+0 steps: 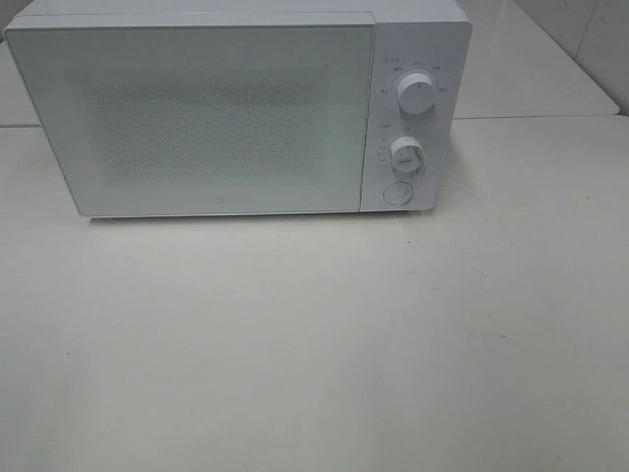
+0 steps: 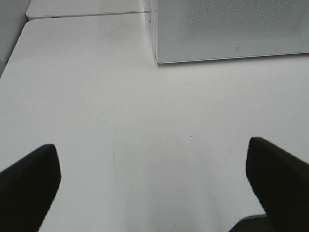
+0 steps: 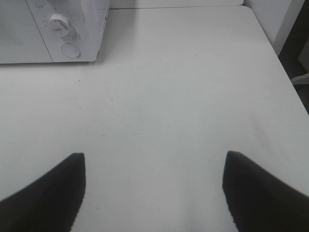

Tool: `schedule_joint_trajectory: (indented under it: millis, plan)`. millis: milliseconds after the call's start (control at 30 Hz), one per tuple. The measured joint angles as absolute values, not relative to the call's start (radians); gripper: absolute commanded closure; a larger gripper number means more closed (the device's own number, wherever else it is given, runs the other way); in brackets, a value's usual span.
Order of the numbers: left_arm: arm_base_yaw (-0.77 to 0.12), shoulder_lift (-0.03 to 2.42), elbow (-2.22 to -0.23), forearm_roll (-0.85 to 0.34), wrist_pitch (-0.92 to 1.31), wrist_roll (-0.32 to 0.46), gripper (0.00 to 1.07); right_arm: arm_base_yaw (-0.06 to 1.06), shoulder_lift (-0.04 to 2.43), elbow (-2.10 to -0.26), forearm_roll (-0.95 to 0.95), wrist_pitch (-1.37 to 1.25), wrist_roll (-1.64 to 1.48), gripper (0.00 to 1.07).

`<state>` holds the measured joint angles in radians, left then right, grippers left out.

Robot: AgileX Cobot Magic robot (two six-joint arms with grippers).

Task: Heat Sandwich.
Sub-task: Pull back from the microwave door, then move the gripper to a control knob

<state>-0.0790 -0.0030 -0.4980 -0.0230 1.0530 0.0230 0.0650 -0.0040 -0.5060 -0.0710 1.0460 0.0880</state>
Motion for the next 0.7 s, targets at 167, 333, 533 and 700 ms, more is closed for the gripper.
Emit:
schedule_joint_trajectory:
  millis: [167, 333, 533, 700]
  plan:
    - [-0.079, -0.003, -0.498, -0.023, 1.048, 0.023, 0.04, 0.065, -0.004, -0.506, -0.071, 1.046, 0.088, 0.32]
    - [-0.079, -0.003, -0.498, -0.023, 1.048, 0.023, 0.04, 0.065, -0.004, -0.506, -0.071, 1.046, 0.088, 0.32]
    - [-0.079, -0.003, -0.498, -0.024, 1.047, 0.023, 0.04, 0.065, -0.004, -0.506, -0.071, 1.046, 0.088, 0.32]
    - [-0.079, -0.003, -0.498, -0.024, 1.047, 0.023, 0.04, 0.065, -0.004, -0.506, -0.071, 1.046, 0.088, 0.32]
